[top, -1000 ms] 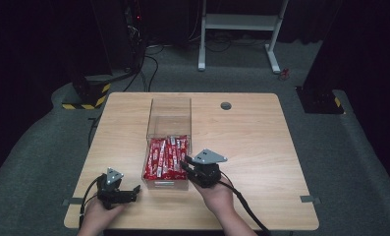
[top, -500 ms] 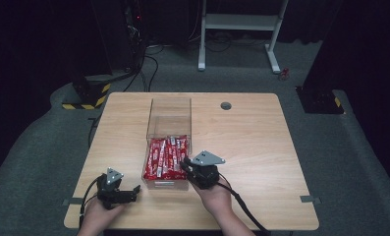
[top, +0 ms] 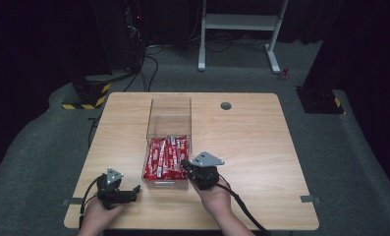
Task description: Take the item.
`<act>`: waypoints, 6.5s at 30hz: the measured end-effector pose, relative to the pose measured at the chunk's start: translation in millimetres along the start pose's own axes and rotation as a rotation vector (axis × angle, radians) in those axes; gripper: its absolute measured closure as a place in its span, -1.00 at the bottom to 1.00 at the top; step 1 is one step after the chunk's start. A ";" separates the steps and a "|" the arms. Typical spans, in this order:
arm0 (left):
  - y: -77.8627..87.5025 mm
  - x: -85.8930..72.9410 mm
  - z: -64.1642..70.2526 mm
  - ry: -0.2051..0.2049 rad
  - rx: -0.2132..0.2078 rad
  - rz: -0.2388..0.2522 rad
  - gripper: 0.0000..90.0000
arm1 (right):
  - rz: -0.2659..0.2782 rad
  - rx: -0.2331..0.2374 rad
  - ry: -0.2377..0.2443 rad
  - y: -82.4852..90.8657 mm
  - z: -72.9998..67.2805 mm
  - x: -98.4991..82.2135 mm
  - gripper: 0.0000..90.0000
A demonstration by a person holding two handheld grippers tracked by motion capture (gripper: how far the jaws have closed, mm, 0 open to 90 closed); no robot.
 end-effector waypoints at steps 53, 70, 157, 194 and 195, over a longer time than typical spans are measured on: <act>-0.1 0.1 0.1 0.000 0.000 0.001 -0.99 | 0.043 0.018 -0.011 20.3 -1.9 2.8 1.00; -0.1 0.1 0.1 0.000 0.000 0.000 -0.99 | 0.099 0.024 -0.006 31.0 -1.9 16.6 1.00; -0.1 0.1 0.1 0.000 0.000 0.001 -0.99 | 0.143 -0.186 -0.061 78.2 89.4 13.2 1.00; -0.1 -0.1 0.9 0.001 -0.005 0.000 -0.99 | -0.054 -0.209 -0.132 33.8 115.2 -48.3 1.00; -0.1 -0.1 0.9 0.001 -0.005 0.000 -0.99 | -0.061 -0.208 -0.135 31.7 114.1 -50.1 1.00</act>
Point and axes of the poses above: each handheld gripper's, and its own axes: y roughly backward along the jaws, x roughly out of its top, z roughly to its right, the point moved 6 cm from there along -y, roughly forward along the jaws, and after that the axes turned 7 degrees about z, right-handed, at the moved point
